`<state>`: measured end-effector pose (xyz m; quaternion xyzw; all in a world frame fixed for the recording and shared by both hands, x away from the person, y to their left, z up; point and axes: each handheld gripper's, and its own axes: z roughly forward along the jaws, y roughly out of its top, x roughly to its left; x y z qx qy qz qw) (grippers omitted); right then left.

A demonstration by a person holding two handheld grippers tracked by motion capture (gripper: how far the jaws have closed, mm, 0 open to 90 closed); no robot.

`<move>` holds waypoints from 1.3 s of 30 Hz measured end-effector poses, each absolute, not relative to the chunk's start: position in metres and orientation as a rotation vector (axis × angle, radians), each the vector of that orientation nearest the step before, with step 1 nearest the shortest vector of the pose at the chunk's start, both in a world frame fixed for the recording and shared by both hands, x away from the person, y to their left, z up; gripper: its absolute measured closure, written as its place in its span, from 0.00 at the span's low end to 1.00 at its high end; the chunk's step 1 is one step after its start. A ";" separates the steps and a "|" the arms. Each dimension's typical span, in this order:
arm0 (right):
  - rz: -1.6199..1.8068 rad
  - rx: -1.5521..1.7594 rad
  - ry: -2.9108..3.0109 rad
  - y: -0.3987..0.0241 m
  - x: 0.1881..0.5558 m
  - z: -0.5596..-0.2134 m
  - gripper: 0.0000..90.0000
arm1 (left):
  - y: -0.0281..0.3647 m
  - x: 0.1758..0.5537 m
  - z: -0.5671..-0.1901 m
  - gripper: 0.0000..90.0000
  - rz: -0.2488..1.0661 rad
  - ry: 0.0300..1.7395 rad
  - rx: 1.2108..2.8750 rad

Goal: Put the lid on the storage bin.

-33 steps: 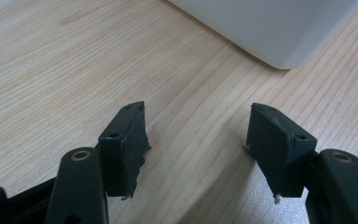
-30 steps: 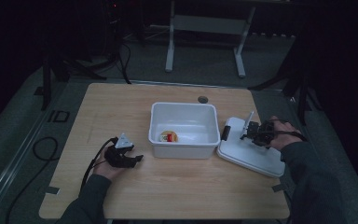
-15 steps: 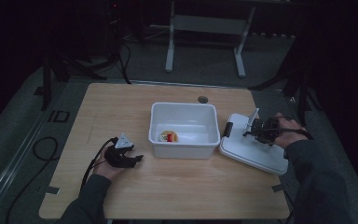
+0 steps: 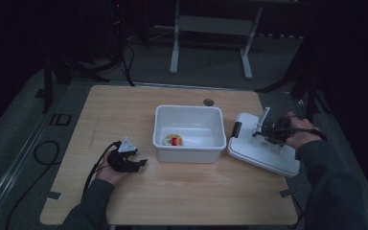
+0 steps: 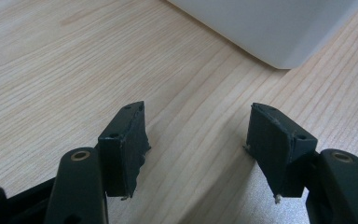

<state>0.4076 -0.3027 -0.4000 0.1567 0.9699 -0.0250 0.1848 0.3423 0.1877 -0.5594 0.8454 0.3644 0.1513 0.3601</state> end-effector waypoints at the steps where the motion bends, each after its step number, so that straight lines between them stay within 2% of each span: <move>1: -0.069 0.442 2.733 -0.303 0.407 -0.399 0.94 | 0.188 0.342 -0.559 0.42 0.390 0.940 2.179; 39: -0.040 0.395 2.703 -0.303 0.403 -0.356 0.94 | 0.188 0.342 -0.560 0.42 0.388 0.939 2.175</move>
